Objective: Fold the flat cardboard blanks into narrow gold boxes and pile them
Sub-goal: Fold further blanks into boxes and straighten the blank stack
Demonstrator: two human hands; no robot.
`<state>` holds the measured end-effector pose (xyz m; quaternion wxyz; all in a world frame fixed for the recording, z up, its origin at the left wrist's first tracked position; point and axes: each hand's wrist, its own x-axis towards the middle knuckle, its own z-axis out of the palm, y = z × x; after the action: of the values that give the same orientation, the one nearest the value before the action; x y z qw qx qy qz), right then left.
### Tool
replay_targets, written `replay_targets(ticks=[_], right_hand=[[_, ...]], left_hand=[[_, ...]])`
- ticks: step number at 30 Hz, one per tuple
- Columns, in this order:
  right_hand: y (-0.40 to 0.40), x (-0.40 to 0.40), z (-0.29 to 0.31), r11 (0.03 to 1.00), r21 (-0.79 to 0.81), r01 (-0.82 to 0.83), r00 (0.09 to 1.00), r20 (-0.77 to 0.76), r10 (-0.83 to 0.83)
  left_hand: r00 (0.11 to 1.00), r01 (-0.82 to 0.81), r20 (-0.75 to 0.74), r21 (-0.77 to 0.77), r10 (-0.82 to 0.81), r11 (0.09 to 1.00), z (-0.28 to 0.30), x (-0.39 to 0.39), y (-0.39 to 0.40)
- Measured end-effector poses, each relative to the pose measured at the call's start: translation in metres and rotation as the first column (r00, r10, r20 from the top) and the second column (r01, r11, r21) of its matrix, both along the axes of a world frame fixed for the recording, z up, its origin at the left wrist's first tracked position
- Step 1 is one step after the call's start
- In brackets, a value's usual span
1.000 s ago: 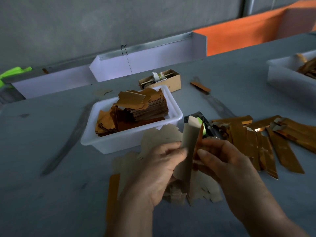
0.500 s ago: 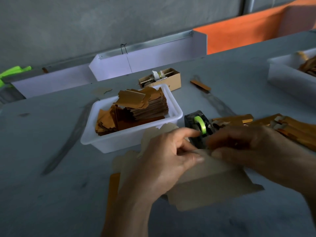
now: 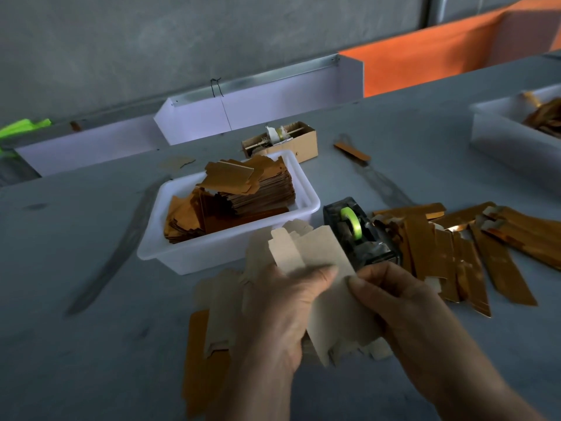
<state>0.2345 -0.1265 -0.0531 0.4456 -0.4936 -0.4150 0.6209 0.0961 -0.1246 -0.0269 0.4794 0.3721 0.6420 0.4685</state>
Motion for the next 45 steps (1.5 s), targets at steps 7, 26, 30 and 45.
replay_targets(ticks=[7,26,30,45], right_hand=[[-0.001,-0.003,0.003,0.999,0.037,0.026,0.999,0.036,-0.028],[-0.005,-0.007,-0.005,0.954,0.298,0.027,0.943,0.310,-0.124],[-0.013,-0.016,-0.002,0.838,0.546,0.003,0.771,0.533,-0.350],[-0.011,-0.016,0.008,0.918,0.385,-0.098,0.925,0.376,-0.059]], left_hand=[[1.000,-0.010,-0.019,0.019,0.010,1.000,0.001,-0.007,-0.001],[0.993,-0.030,-0.116,0.036,0.034,0.999,-0.003,-0.006,-0.003],[0.981,-0.062,-0.179,0.066,0.073,0.996,-0.005,0.001,-0.003],[0.985,0.169,0.035,0.072,-0.171,0.983,0.008,-0.001,-0.005]])
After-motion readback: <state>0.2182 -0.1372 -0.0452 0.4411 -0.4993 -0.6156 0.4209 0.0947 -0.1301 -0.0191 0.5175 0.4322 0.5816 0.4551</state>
